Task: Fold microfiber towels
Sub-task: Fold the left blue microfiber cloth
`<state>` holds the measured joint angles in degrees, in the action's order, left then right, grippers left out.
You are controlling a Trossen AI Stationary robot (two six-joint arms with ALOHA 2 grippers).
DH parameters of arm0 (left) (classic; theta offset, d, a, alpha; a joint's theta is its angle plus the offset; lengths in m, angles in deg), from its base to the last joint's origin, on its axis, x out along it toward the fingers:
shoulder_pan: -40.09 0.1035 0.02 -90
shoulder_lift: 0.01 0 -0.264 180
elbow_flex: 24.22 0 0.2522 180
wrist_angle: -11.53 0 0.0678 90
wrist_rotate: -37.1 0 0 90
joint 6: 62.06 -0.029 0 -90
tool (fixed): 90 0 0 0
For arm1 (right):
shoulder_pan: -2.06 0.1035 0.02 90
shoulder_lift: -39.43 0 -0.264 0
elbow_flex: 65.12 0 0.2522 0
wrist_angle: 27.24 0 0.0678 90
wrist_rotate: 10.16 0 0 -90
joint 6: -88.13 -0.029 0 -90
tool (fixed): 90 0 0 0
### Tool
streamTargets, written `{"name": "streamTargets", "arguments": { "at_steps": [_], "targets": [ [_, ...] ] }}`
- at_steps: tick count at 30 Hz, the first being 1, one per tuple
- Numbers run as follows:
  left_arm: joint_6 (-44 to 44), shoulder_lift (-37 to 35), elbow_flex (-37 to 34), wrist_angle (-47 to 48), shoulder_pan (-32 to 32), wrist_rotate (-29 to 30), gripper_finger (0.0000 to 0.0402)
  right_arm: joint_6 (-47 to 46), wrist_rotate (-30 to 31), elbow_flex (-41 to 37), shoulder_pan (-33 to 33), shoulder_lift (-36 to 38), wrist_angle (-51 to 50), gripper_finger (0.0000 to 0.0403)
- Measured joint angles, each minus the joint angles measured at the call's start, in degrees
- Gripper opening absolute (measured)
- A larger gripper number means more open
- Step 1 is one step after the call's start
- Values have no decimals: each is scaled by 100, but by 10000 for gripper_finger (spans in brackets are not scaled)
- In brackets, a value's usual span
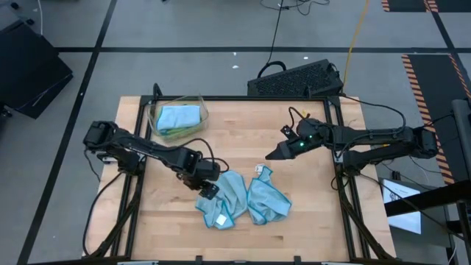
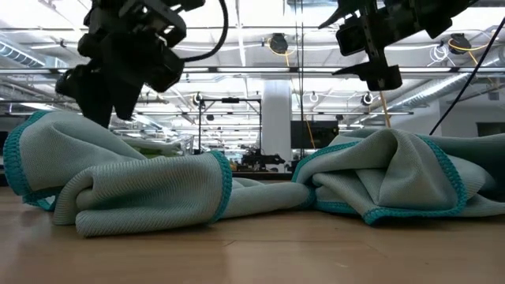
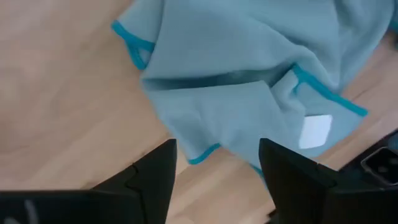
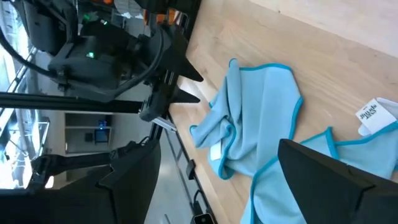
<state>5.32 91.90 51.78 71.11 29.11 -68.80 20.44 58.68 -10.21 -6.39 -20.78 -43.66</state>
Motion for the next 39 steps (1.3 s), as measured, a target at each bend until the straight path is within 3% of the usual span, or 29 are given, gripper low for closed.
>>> {"name": "streamTargets", "arguments": {
  "at_steps": [5,11,15,20,29,39],
  "targets": [
    [309,-5,-134,-35,-116,-118,257,8,-162,1,0,0,-60,318],
    [254,-13,-494,-208,-399,-875,282,151,-306,1,-1,0,-191,318],
    [834,-11,-1072,-1049,-549,-1168,284,242,-299,-1,-7,0,-238,318],
    [1531,-11,-1667,-2346,-570,-1119,268,244,-297,1,-7,0,-236,318],
    [1797,-41,-2186,-2994,-517,-590,187,244,-282,1,-7,0,-238,318],
    [938,244,-2234,-3518,-621,-232,20,261,-120,0,-8,0,-239,318]
  ]
}}
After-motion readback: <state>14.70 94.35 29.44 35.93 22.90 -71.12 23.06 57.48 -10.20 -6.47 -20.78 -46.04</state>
